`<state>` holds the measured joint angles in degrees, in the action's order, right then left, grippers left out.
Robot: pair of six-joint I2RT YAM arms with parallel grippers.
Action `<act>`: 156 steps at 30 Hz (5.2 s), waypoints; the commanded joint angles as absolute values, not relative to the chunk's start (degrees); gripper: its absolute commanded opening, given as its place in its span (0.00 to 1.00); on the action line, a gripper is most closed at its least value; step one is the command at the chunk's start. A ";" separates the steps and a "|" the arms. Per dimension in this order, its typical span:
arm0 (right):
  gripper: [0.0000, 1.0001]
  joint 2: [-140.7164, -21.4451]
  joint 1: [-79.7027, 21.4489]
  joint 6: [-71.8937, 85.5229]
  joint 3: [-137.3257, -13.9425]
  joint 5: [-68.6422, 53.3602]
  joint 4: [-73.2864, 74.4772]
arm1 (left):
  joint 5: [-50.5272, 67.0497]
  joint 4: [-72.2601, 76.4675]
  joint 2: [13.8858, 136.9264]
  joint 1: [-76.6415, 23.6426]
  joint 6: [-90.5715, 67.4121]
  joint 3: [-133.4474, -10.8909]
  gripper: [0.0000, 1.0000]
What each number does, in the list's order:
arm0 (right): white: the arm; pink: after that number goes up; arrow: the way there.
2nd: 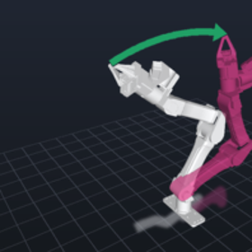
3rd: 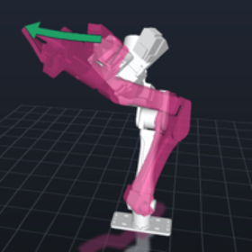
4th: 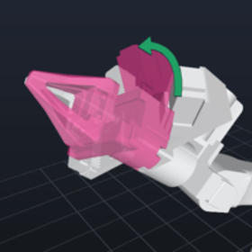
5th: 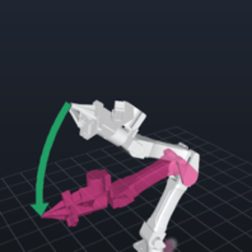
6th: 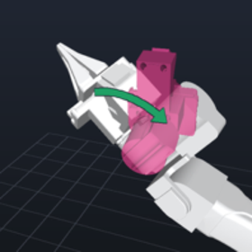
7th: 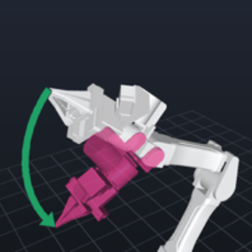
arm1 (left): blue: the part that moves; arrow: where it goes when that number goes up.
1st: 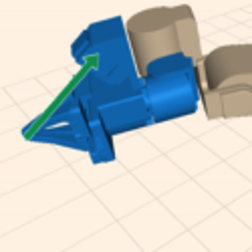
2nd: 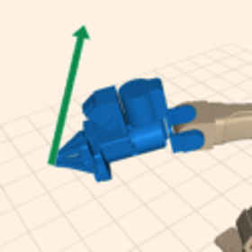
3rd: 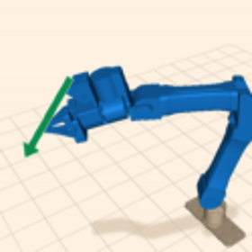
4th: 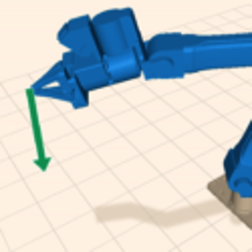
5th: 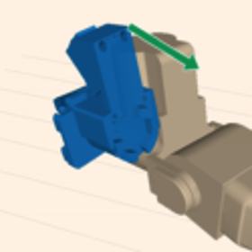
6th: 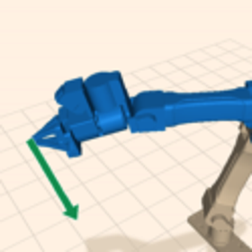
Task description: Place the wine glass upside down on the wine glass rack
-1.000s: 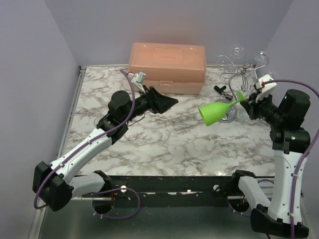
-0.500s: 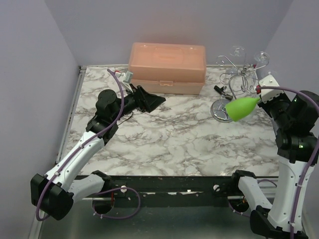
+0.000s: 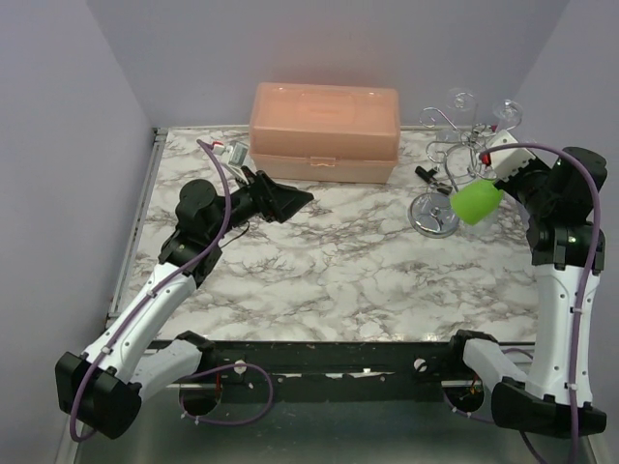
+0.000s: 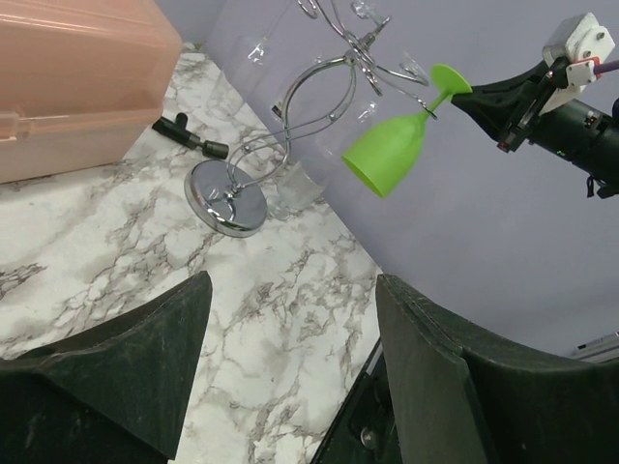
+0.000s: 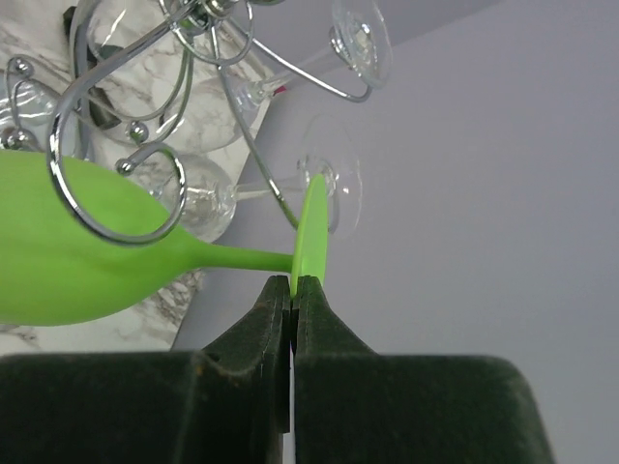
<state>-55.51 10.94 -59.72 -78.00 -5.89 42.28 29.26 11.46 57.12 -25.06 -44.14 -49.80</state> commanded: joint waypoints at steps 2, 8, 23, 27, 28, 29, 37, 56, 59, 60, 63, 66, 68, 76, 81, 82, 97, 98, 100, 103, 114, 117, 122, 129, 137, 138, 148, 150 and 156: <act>0.00 -57.56 11.03 -60.68 -77.52 -7.02 34.65 | 30.76 11.82 55.25 -24.01 -43.50 -48.78 0.71; 0.00 -59.34 11.01 -62.19 -76.27 -10.23 31.02 | 30.14 11.86 54.21 -23.64 -43.80 -48.00 0.71; 0.01 -59.82 10.99 -63.92 -75.60 -22.64 29.59 | 28.50 13.27 52.56 -23.38 -45.74 -45.55 0.71; 0.01 -58.59 11.07 -65.12 -74.73 -25.94 30.69 | 28.61 13.62 52.56 -23.38 -46.14 -45.22 0.71; 0.01 -58.36 11.01 -65.20 -74.62 -26.50 31.04 | 28.66 13.69 52.56 -23.38 -46.18 -45.28 0.71; 0.01 -58.23 11.02 -65.26 -74.62 -26.92 31.33 | 28.65 13.71 52.54 -23.38 -46.18 -45.33 0.71; 0.02 -55.47 11.08 -65.83 -74.77 -29.97 34.62 | 28.76 13.19 52.09 -23.38 -46.04 -45.19 0.71; 0.03 -52.07 11.00 -60.34 -71.21 -19.12 35.49 | 30.35 14.19 52.75 -23.29 -46.60 -45.26 0.71; 0.07 -53.96 11.00 -59.42 -72.34 -20.58 36.20 | 30.74 14.33 52.81 -23.29 -46.93 -45.26 0.71; 0.09 -54.64 11.00 -59.10 -72.86 -20.74 36.41 | 30.84 14.26 52.80 -23.29 -46.90 -45.27 0.71; 0.12 -55.89 11.08 -58.89 -74.04 -20.36 37.42 | 30.56 13.51 51.95 -23.30 -46.63 -45.14 0.71; 0.14 -56.04 11.04 -58.86 -74.18 -19.66 37.94 | 29.73 13.10 50.68 -23.29 -46.53 -44.27 0.71; 0.18 -55.89 11.06 -58.85 -74.56 -19.61 38.67 | 29.47 12.92 50.06 -23.29 -46.47 -43.72 0.71; 0.32 -55.21 11.10 -56.76 -76.53 -19.16 42.97 | 29.49 12.74 49.88 -23.29 -46.80 -43.30 0.71; 0.39 -54.47 11.02 -55.66 -77.46 -18.30 44.92 | 30.04 12.74 50.72 -23.29 -46.62 -44.37 0.71; 0.40 -54.39 11.11 -55.46 -77.71 -17.95 45.34 | 30.13 12.74 50.89 -23.30 -46.59 -44.54 0.71; 0.65 -52.52 11.07 -45.62 -83.72 -18.96 53.36 | 31.18 13.62 51.42 -23.31 -47.02 -44.30 0.71; 0.66 -52.43 11.08 -44.57 -84.05 -19.42 53.78 | 31.20 13.62 51.33 -23.29 -46.94 -44.30 0.71; 0.68 -52.14 11.08 -42.44 -85.14 -21.48 55.33 | 31.25 13.38 51.04 -23.29 -46.69 -44.13 0.71; 0.71 -51.85 11.06 -37.83 -86.97 -27.31 58.67 | 31.02 12.71 50.47 -23.29 -46.24 -43.74 0.71; 0.75 -48.17 11.02 -6.69 -84.52 -23.96 50.17 | 30.58 10.81 48.19 -22.94 -44.12 -42.05 0.72; 0.78 -49.45 12.97 0.56 -85.91 -17.73 48.08 | 31.06 10.81 47.99 -22.69 -43.78 -41.67 0.72; 0.76 -51.66 17.53 11.71 -87.05 -5.47 45.92 | 32.10 10.46 48.12 -22.18 -42.87 -41.82 0.72; 0.71 -51.47 23.30 22.69 -77.46 3.74 45.00 | 33.23 8.99 47.90 -21.34 -41.17 -42.45 0.72; 0.68 -54.54 30.66 32.65 -69.05 0.46 43.68 | 34.01 8.64 48.10 -20.35 -40.35 -42.19 0.72; 0.67 -54.76 31.11 33.01 -68.27 -1.39 43.18 | 34.01 8.61 48.00 -20.23 -40.34 -42.17 0.72; 0.73 -59.17 32.87 30.99 -56.19 -14.77 37.80 | 33.84 10.75 49.70 -19.51 -41.43 -41.48 0.72; 0.73 -59.67 33.17 31.16 -54.05 -15.48 37.35 | 33.93 11.07 50.44 -19.43 -41.75 -41.73 0.72; 0.70 -60.75 33.31 32.27 -47.89 -15.39 29.79 | 33.70 12.10 52.13 -19.34 -42.33 -41.77 0.72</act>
